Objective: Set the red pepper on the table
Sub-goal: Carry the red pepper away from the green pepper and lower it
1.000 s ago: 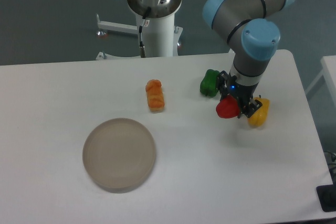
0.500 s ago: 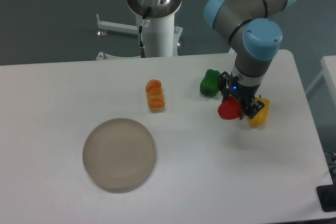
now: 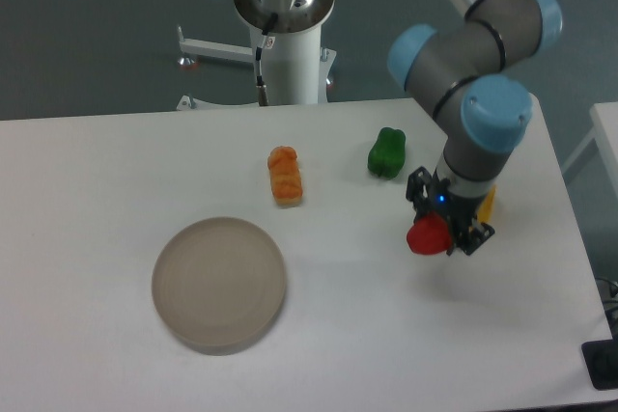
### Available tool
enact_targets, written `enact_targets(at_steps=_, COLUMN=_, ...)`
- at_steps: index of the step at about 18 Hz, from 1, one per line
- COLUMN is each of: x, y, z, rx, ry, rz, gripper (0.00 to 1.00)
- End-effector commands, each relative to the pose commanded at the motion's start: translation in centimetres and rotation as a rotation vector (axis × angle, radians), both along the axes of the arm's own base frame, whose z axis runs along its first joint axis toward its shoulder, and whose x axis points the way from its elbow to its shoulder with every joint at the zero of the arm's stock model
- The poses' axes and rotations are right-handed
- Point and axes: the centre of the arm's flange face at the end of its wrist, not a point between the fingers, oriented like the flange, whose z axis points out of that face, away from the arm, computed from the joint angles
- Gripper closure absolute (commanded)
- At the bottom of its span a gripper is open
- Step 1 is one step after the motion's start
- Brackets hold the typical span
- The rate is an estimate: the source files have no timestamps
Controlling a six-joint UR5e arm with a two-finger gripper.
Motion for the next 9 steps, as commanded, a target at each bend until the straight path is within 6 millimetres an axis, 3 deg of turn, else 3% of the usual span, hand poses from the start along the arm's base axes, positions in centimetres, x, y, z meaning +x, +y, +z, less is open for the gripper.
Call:
enact_targets(at_steps=3, x=0.2, y=1.9, z=-2.6, rx=0.017, ry=0.016, rz=0.014, gripper=0.84)
enact_targets(at_steps=4, x=1.3, y=3.1, z=-3.6, rx=0.021, ry=0.024, rz=0.016, gripper=0.84)
enact_targets(at_steps=9, x=3.0, y=4.2, z=-5.1, rx=0.005, ry=0.009, rz=0.016, gripper=0.81)
